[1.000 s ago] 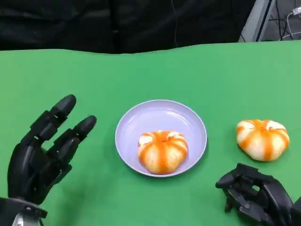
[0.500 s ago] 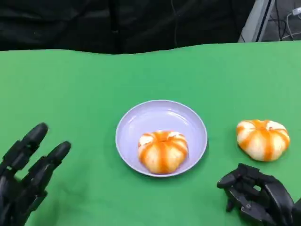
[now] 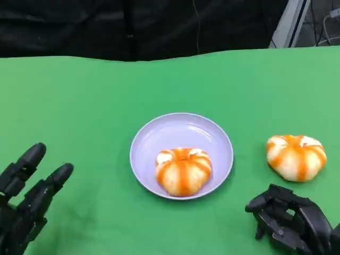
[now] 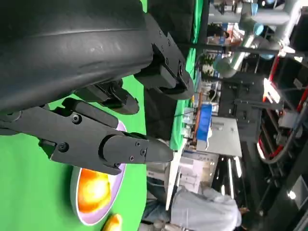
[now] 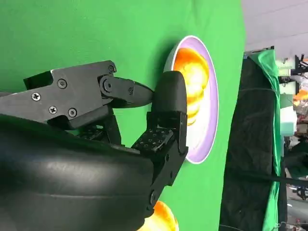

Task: Grasp the bread from the table and place it into the plate.

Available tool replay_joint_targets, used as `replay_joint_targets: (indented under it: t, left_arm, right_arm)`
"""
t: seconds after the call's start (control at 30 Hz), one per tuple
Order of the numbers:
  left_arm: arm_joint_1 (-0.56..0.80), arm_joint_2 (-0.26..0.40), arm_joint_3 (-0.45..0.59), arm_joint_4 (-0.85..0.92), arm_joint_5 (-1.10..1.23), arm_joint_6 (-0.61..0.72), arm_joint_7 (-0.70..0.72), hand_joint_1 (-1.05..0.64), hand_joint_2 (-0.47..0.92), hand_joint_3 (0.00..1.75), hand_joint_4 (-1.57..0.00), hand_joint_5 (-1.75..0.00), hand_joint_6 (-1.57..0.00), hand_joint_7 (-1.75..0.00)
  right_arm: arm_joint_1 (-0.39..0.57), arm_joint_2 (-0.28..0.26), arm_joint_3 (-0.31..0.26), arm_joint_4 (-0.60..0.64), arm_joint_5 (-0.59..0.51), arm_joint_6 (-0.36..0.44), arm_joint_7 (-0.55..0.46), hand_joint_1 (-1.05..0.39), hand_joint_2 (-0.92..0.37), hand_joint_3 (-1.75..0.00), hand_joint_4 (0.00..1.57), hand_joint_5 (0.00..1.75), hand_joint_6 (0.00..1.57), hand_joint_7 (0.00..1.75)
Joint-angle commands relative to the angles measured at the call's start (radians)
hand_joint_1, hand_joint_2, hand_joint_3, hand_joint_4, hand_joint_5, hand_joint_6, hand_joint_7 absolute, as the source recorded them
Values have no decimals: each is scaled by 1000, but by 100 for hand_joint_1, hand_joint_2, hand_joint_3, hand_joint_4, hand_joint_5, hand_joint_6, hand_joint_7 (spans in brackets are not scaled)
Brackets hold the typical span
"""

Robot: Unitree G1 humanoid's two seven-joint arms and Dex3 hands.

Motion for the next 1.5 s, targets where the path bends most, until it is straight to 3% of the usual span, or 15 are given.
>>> replay_joint_targets:
  t: [0.03,0.33,0.4,0.5,0.6,0.83,1.5]
  left_arm:
    - [-13,8,22,24,-3,-13,16,-31,92,28,-81,-4,-69,-4]
    - [-9,-2,19,22,13,-5,53,-24,92,28,-86,-4,-73,-3]
    - [-7,0,12,23,37,-6,75,5,92,45,-87,-3,-75,-3]
    - [-5,4,2,25,86,-3,128,19,85,67,-90,-1,-81,-2]
    - [-2,4,-5,23,113,-5,159,21,80,78,-91,0,-84,-1]
    - [0,0,-14,26,138,-10,189,21,76,86,-93,-1,-87,-1]
    - [2,-5,-23,26,177,-33,248,15,72,86,-105,-3,-98,-2]
  right_arm:
    - [-2,-16,-5,-1,7,6,1,-27,-92,-46,66,175,76,108]
    - [-3,-18,-7,5,6,-1,2,-28,-92,-45,67,175,76,109]
    - [-4,-17,-7,5,5,2,0,-27,-92,-45,67,175,76,109]
    - [-7,-18,-7,10,3,-6,0,-27,-92,-45,67,175,76,109]
    - [-8,-17,-9,13,7,-6,6,-27,-92,-46,66,175,75,109]
    - [-3,-20,-10,0,7,8,4,-27,-92,-46,66,175,75,110]
    - [-3,-21,-9,0,5,8,2,-27,-92,-46,66,175,74,110]
